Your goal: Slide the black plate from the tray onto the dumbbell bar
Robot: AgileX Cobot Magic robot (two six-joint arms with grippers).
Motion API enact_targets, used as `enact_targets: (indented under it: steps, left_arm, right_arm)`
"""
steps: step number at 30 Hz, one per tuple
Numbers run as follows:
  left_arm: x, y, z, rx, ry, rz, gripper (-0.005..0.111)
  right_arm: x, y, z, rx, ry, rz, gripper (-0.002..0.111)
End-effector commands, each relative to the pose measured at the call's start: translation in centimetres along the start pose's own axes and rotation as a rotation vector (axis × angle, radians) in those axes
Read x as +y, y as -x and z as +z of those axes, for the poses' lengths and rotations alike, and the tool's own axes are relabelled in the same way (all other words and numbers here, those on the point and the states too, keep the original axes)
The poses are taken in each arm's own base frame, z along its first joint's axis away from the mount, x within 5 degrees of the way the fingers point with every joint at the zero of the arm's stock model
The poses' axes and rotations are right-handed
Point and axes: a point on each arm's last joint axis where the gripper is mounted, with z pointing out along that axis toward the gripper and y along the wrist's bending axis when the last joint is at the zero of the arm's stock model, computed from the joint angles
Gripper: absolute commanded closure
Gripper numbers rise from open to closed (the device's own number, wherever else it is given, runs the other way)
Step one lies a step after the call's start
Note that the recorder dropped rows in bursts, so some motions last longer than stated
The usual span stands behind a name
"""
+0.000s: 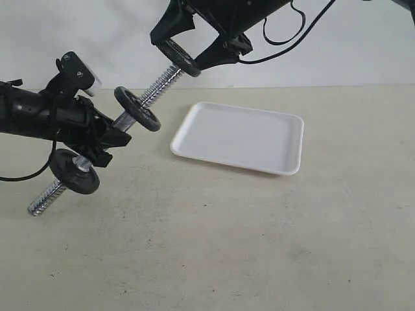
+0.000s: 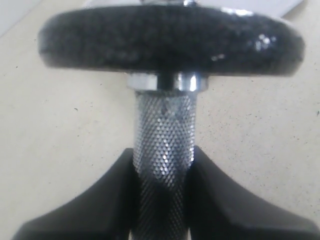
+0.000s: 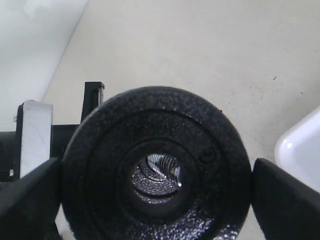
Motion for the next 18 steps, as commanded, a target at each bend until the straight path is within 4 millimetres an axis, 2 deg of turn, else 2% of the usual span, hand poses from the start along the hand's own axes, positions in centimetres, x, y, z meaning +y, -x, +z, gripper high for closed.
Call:
enact_targets:
  steps: [1, 18]
  left_arm:
    - [0.3, 3.48, -1.54, -0.176, -0.017, -0.042, 0.102]
    - [0.3, 3.48, -1.54, -0.176, -0.017, -0.042, 0.102]
  right_arm:
    - [1.92, 0.57, -1.02, -0.047, 0.046, -0.021, 0.108]
    - [1.35, 0.4, -1.0, -0.027, -0.016, -0.038, 0.108]
